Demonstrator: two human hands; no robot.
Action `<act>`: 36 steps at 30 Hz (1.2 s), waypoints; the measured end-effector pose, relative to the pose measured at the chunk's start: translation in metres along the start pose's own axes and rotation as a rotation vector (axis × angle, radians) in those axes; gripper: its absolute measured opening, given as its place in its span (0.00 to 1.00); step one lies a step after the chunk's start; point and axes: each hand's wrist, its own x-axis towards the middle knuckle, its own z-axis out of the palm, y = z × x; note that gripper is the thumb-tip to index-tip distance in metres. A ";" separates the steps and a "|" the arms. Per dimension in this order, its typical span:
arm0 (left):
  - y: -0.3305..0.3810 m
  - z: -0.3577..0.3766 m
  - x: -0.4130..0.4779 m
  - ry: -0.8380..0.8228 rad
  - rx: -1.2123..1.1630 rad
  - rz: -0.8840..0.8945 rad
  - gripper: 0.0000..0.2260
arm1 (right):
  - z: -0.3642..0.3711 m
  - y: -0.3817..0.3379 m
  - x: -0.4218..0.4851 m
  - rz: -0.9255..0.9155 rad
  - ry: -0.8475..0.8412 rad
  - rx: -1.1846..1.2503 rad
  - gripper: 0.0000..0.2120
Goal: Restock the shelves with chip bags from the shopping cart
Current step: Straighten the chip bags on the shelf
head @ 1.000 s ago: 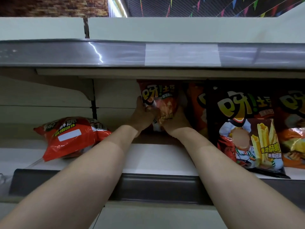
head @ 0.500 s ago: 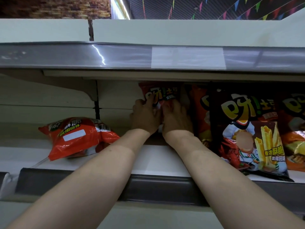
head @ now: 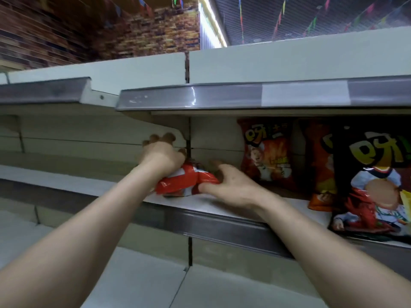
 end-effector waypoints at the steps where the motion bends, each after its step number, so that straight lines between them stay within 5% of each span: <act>1: -0.011 -0.003 -0.005 -0.078 -0.063 -0.052 0.22 | 0.009 -0.007 0.002 -0.015 -0.025 -0.008 0.27; 4: -0.029 -0.010 -0.022 -0.253 -0.448 -0.119 0.14 | 0.021 -0.014 0.006 -0.025 0.115 -0.105 0.12; 7: -0.036 -0.023 -0.027 -0.243 -0.758 -0.144 0.18 | 0.017 -0.010 0.006 0.085 0.303 0.199 0.09; 11: -0.043 -0.027 -0.021 -0.201 -0.713 -0.121 0.30 | -0.014 0.001 -0.007 0.376 0.240 0.906 0.07; 14: -0.039 -0.023 -0.022 -0.254 -0.746 -0.133 0.36 | -0.025 0.006 -0.016 0.455 0.149 1.072 0.05; 17: -0.038 -0.014 -0.023 -0.398 -0.926 -0.139 0.47 | -0.027 0.007 -0.020 0.467 0.085 1.106 0.05; 20: -0.041 -0.009 -0.024 -0.544 -1.087 -0.072 0.46 | -0.025 0.008 -0.023 0.472 0.053 0.983 0.05; 25: -0.039 -0.006 -0.011 -0.303 -0.953 -0.214 0.34 | -0.017 0.008 -0.019 0.314 0.225 0.770 0.11; 36: -0.027 -0.007 -0.017 -0.401 -0.759 -0.354 0.23 | -0.012 0.017 -0.018 0.307 0.219 0.600 0.16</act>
